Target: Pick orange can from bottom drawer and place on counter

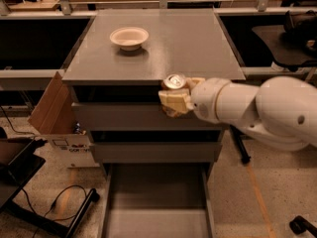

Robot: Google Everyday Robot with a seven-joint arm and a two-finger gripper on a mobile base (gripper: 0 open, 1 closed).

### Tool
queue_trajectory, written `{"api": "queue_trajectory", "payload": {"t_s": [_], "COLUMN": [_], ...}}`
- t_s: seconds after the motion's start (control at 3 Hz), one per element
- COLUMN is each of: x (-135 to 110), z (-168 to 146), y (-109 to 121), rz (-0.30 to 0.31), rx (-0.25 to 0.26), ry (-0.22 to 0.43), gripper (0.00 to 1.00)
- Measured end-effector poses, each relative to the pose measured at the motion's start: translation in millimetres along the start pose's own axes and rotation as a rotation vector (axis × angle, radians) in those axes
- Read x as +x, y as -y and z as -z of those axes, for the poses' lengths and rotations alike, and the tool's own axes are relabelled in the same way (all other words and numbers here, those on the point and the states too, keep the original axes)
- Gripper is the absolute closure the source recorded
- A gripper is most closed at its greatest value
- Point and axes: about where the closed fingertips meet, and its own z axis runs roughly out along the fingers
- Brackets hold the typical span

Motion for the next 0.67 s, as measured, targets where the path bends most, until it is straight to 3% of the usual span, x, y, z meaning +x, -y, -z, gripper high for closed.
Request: {"api": "queue_trajectory", "payload": {"t_s": [0.33,0.67], "x": [-68,-95], "z": [-5,-43], "y": [43,104], "rz": [0.084,0.068], "rx": [0.065,0.092], "ry": [-0.014,-0.065], "gripper": [1.00,1.00]}}
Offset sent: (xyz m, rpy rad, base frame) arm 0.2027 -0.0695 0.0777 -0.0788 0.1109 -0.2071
